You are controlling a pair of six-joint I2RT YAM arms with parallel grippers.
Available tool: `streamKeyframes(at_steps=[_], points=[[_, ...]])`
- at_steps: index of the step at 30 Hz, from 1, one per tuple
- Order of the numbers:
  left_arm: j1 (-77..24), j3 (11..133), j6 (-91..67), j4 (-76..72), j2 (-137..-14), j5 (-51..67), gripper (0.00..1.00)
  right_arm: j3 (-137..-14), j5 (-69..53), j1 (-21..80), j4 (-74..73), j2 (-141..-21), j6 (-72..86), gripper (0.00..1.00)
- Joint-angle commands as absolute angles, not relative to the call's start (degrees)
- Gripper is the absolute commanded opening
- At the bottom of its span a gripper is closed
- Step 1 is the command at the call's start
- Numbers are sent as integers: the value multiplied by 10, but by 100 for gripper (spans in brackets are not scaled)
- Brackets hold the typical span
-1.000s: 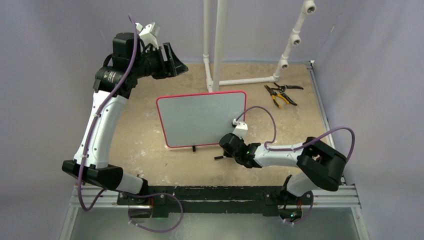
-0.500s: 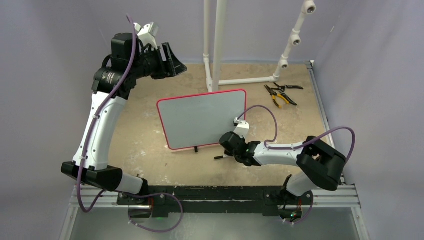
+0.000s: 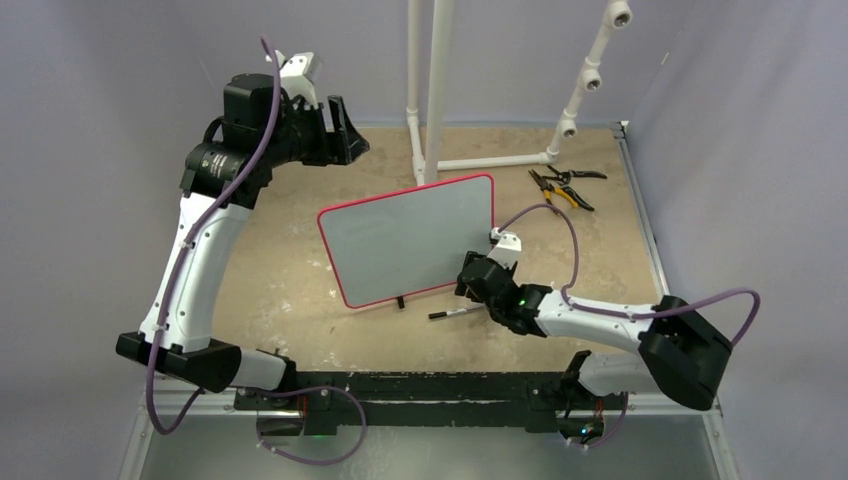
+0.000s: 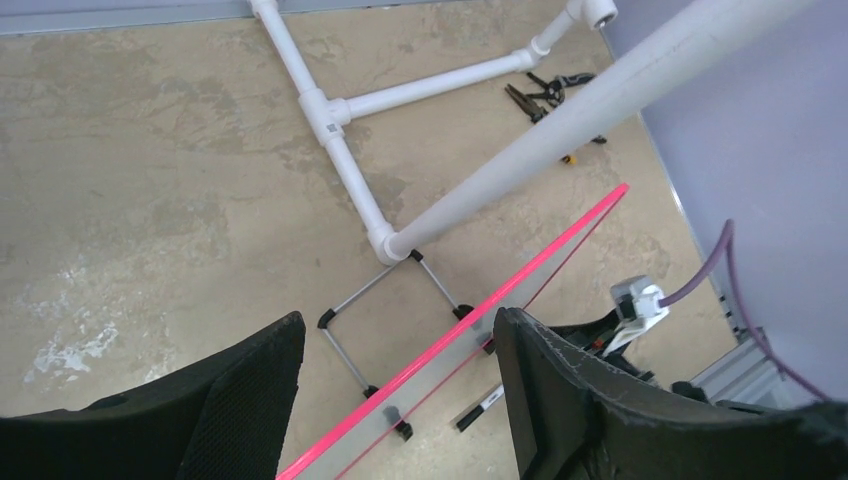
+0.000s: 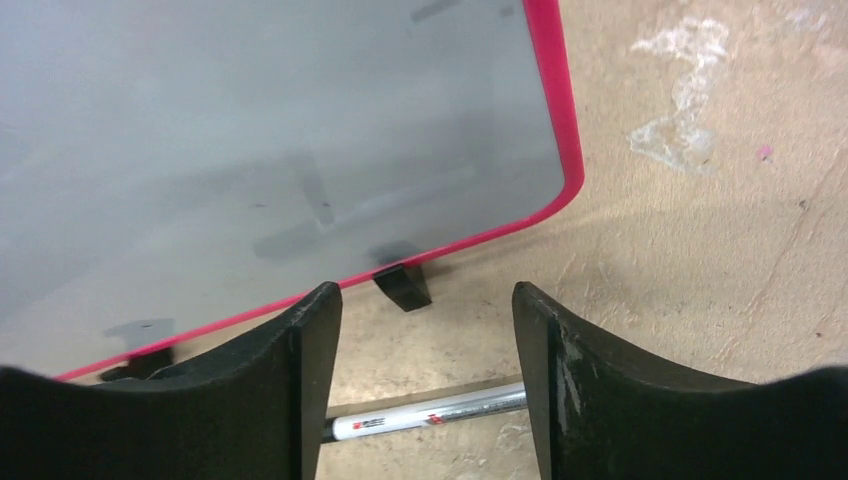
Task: Write a sentence on the whiteboard
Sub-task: Move the whiteboard to the center of the board, then open the whiteboard marker at the center of the board.
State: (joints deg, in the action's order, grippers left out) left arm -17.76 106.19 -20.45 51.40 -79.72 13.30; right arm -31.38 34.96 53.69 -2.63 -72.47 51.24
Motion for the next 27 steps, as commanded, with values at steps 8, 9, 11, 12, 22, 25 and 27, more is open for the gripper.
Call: streamKeyframes(at_steps=[8, 9, 11, 12, 22, 25, 27], points=[[-326, 1098, -110, 518, -799, 86, 64, -367, 245, 461, -131, -568, 439, 85], [-348, 1094, -112, 516, -800, 77, 61, -370, 223, 429, -135, -559, 427, 85], [-398, 1091, -107, 517, -807, 46, 59, -381, 198, 391, -136, -542, 396, 84], [-425, 1092, -105, 518, -811, 33, 59, -389, 192, 379, -136, -534, 377, 85], [-611, 969, -120, 429, -817, 42, 59, -464, 86, 164, -165, -545, 315, 86], [-651, 888, -112, 409, -819, 26, 58, -487, 65, 111, -172, -548, 319, 86], [-662, 822, -96, 386, -818, 31, 58, -511, 59, 101, -180, -547, 333, 86]])
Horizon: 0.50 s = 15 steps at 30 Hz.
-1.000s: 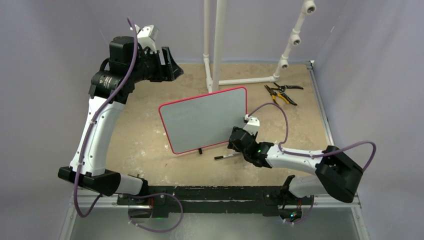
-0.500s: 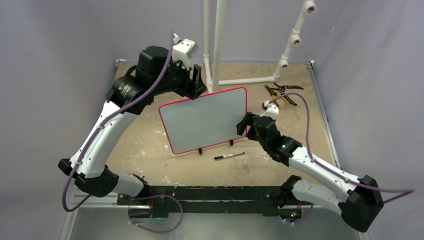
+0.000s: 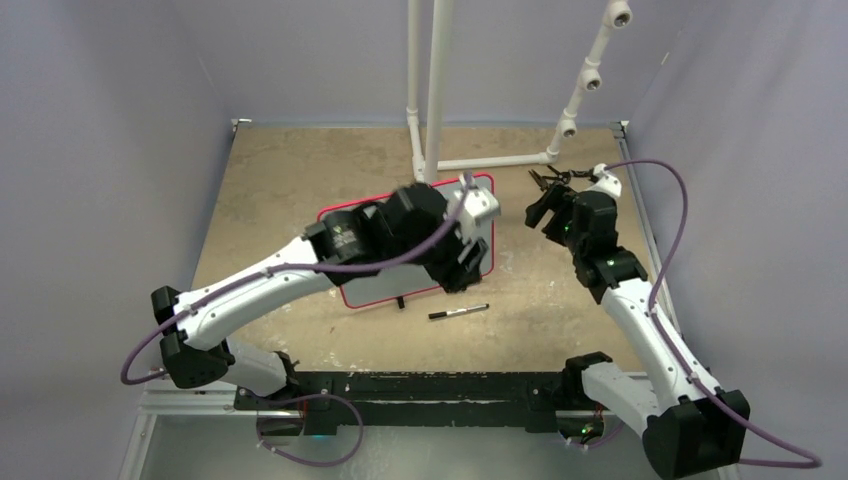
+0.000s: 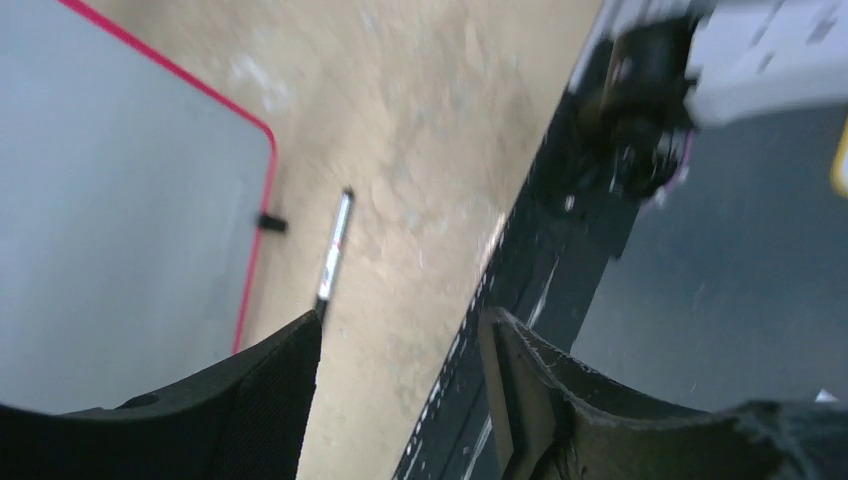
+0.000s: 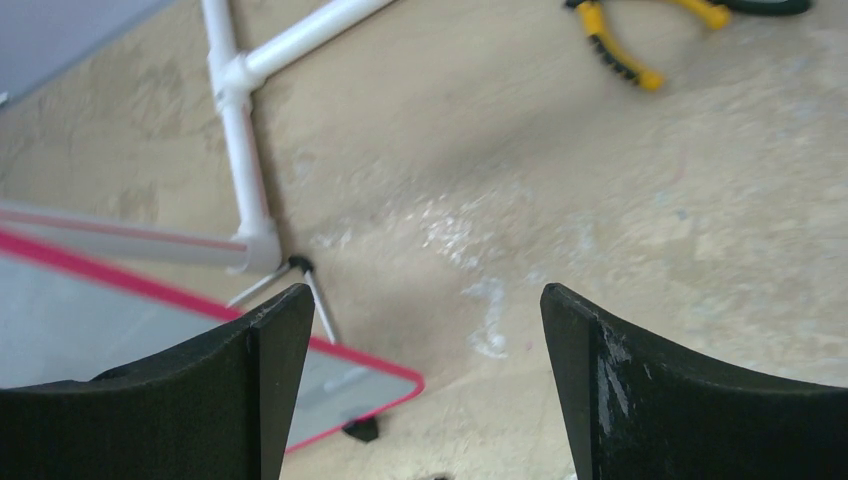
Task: Write a sentence on the whiteboard
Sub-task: Open the whiteboard marker at the center of the board.
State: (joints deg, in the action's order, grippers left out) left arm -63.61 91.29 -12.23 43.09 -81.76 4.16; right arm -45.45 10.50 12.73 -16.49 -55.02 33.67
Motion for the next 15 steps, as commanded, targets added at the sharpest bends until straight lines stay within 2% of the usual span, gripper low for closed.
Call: streamKeyframes(at_steps=[1, 6, 15], points=[[-663, 787, -89, 377, -817, 34, 57, -520, 53, 101, -183, -545, 337, 86], [-663, 659, -86, 292, -801, 29, 52, -560, 42, 101, -192, -521, 339, 86], [-643, 562, -84, 187, -832, 40, 50, -548, 38, 102, -180, -448, 335, 85]])
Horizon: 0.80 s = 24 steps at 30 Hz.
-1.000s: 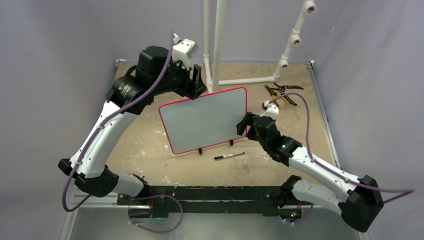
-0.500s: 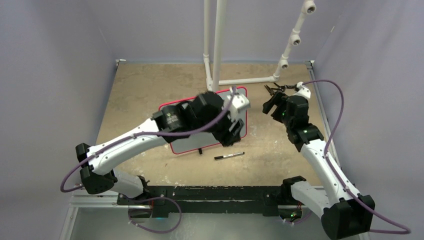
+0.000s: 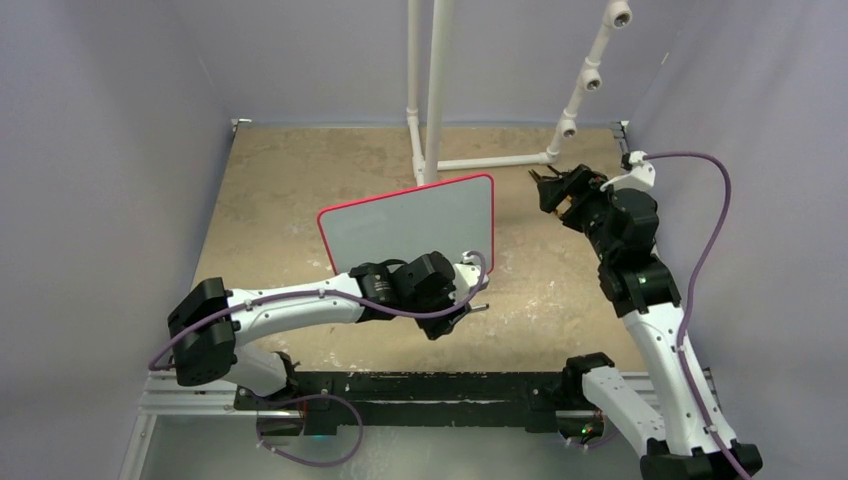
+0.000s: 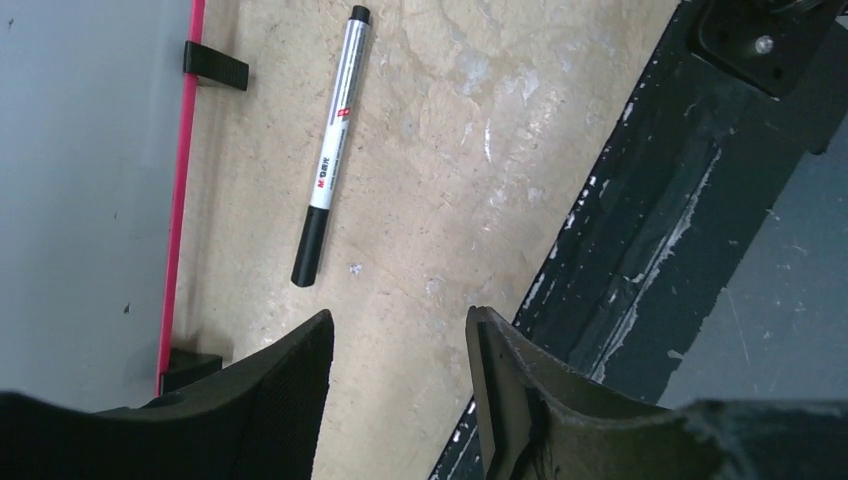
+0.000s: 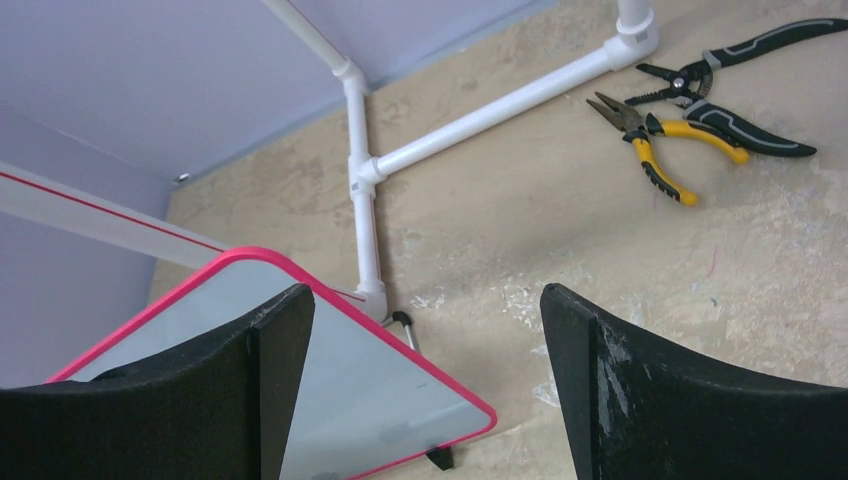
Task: Write a sentence on the whiteboard
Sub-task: Open the whiteboard marker at the center of the board.
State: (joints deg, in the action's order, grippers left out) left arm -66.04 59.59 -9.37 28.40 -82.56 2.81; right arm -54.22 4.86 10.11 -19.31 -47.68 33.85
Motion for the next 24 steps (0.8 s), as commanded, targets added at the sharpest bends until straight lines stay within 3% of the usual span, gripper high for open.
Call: streamKeyframes(at_steps=[1, 17, 24], points=[[-636, 555, -81, 179, -835, 43, 50, -543, 37, 101, -173, -439, 336, 85], [-625, 518, -18, 136, -905, 3, 34, -535, 52, 102, -155, -393, 340, 85], [-628, 507, -18, 126, -923, -13, 32, -527, 52, 102, -148, -380, 340, 85]])
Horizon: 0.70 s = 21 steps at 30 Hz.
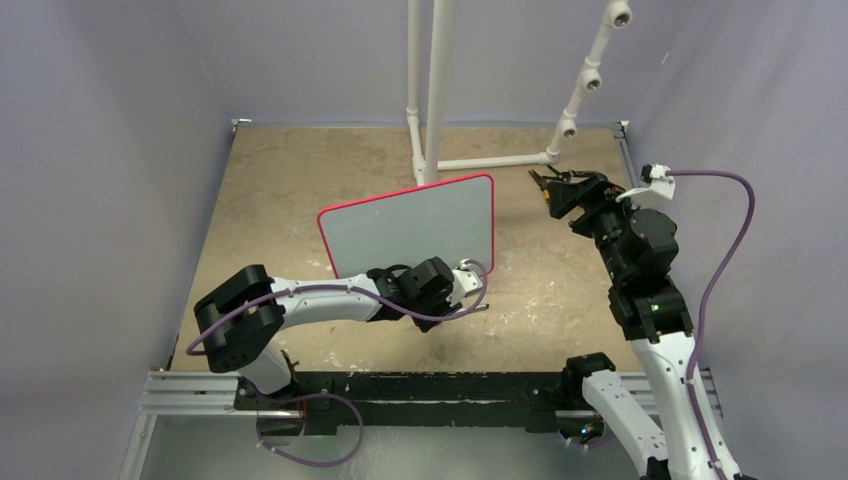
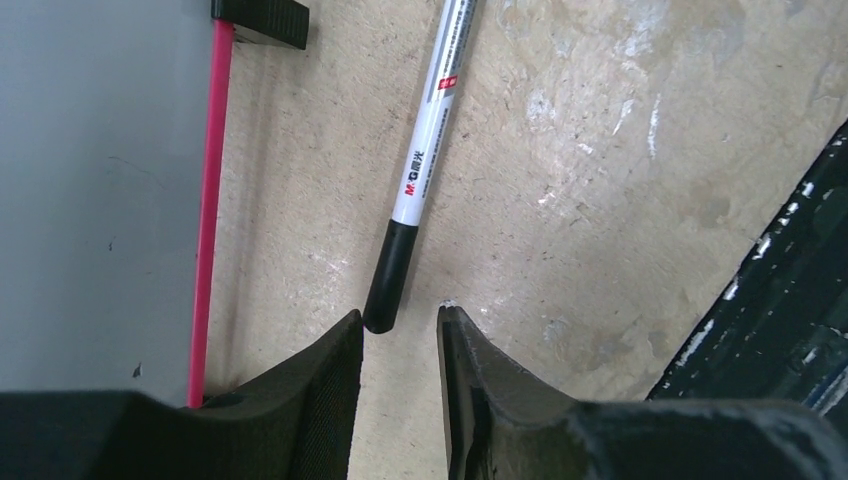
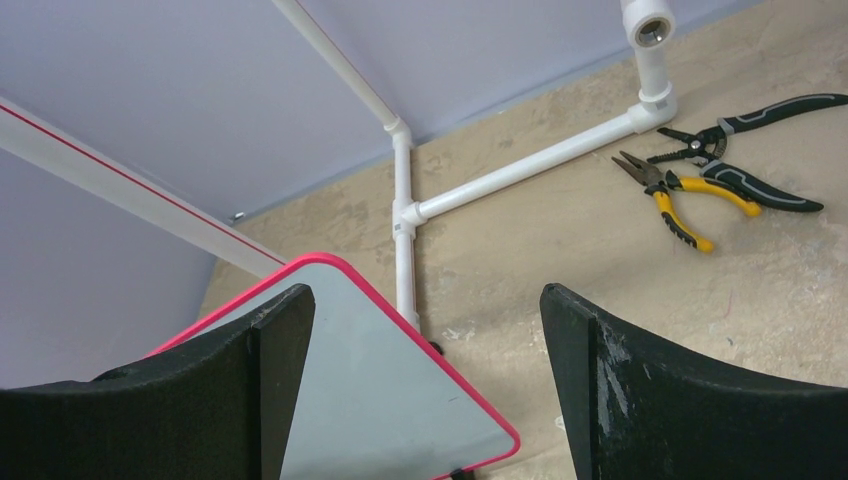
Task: Write a sentence on the whiteboard
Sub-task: Open the whiteboard marker at the center of the board.
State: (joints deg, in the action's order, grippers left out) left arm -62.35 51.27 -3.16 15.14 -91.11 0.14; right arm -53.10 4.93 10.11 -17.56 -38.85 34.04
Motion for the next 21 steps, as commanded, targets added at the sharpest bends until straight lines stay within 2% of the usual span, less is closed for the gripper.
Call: streamKeyframes(at_steps=[1, 6, 16, 21], points=[[-630, 506, -21, 125, -926, -15, 32, -526, 52, 102, -148, -380, 340, 85], [-636, 501, -39, 116, -951, -43, 30, -526, 43, 101, -145, -376, 338, 85], [-660, 478, -57, 107, -945, -61, 1, -516, 30, 101, -167, -360, 344, 85], [-660, 464, -109, 90, -900, -74, 0, -485, -43, 101, -203, -360, 365, 85]])
